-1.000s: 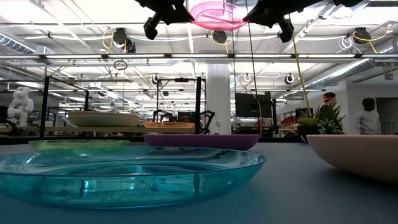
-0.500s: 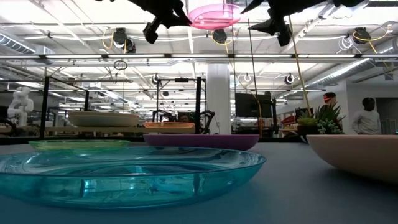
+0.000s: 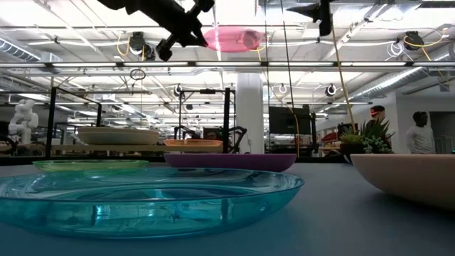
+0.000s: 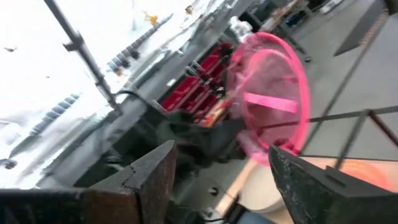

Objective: Place and stack plates onto a shelf
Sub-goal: Stack the pink plate on top of the orange plate on the shelf

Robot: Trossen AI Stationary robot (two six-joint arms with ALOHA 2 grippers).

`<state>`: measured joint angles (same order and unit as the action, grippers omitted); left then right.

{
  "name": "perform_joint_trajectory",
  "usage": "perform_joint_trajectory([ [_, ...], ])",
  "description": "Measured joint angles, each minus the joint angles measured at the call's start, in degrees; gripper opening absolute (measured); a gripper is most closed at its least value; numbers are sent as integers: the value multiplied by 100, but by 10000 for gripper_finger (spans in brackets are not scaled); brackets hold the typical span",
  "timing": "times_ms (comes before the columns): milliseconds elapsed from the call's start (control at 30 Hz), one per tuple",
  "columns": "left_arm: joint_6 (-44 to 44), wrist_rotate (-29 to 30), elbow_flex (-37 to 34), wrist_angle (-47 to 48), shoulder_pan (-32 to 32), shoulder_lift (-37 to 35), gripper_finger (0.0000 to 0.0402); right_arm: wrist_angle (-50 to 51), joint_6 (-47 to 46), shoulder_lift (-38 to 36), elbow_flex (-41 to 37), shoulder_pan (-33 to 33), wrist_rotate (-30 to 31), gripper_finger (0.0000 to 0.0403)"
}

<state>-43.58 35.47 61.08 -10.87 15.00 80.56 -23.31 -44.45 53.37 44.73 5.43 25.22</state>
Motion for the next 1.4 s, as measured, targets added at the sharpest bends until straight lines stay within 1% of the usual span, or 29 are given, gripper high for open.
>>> perform_joint_trajectory([
  [133,-493,61,-2,558,25,-89,3,2,10,-255,0,0,-1,229],
  [233,-1104,265,-2,1301,-97,-227,3,40,131,-430,0,0,1,229],
  [367,-1925,800,-2,2189,-412,-451,3,444,204,-641,0,0,1,229],
  [567,-2889,1520,-2,3342,-804,-758,3,974,165,-815,0,0,1,228],
  [633,-3432,1721,0,3767,-896,-826,3,1028,165,-831,0,0,5,228],
  [733,-4517,2024,-3,4713,-993,-948,3,1029,165,-833,0,0,8,228],
  [800,-5123,2052,6,5304,-1018,-946,3,1032,173,-833,0,0,8,228],
  [833,-5292,2028,-14,5581,-1027,-940,3,1036,173,-833,0,0,8,228],
  [967,-5398,2042,-2,6041,-1020,-956,3,1100,180,-833,0,0,12,228],
  [1133,-5130,2030,-2,6321,-795,-947,3,1167,147,-833,-33,0,12,228],
  [1300,-4454,2005,-2,6303,-419,-905,3,1164,-280,-831,-190,0,14,228],
  [1400,-3771,1752,-7,6089,-160,-808,3,1163,-519,-831,-279,0,14,228],
])
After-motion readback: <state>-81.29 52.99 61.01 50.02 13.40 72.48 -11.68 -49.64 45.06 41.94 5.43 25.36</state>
